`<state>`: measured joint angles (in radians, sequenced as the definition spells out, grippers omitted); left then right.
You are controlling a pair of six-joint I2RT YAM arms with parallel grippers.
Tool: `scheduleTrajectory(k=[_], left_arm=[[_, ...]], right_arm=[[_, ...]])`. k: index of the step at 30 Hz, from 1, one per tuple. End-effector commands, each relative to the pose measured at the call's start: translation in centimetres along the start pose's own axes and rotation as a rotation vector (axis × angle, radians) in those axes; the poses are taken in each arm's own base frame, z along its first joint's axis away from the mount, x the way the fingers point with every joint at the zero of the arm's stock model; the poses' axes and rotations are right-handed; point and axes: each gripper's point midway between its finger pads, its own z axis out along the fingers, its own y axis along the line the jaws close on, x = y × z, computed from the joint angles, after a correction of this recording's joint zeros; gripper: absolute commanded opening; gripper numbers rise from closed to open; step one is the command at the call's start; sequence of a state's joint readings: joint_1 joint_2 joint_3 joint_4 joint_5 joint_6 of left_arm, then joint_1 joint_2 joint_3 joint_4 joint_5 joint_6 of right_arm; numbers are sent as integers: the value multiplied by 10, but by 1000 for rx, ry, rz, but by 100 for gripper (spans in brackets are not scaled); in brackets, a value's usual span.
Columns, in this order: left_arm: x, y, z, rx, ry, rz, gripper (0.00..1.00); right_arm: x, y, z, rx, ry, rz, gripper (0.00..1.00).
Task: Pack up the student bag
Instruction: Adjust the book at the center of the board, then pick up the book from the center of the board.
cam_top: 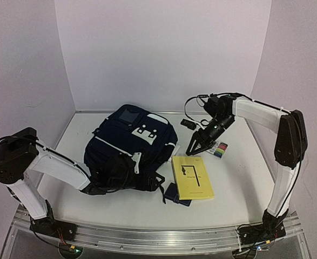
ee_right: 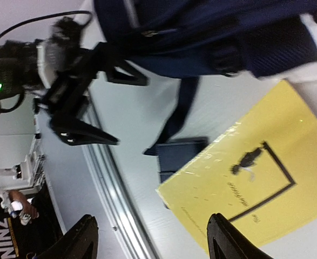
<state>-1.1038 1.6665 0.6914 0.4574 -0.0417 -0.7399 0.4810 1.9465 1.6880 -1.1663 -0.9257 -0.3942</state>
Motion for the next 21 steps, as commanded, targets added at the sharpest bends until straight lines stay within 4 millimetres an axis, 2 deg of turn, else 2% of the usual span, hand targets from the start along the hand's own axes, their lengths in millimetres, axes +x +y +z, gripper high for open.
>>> scheduleTrajectory(k=[1,4,6,12,16,21], left_arm=[[-28,-32,-3,88,-72,12,95],[-22,-45,11,128,-9,28,94],[-24,-57,22,158,15,34,92],[-19,-71,64,163,112,-5,89],[-9,-64,88,121,178,-66,87],[1,-48,104,66,225,-155,86]], right_arm=[[22,-74,-17,269,6,110,69],[43,-106,-21,309,20,208,69],[58,-117,-20,323,41,244,69],[95,-134,-4,340,128,288,69],[111,-145,12,323,169,319,69],[119,-150,25,289,181,343,70]])
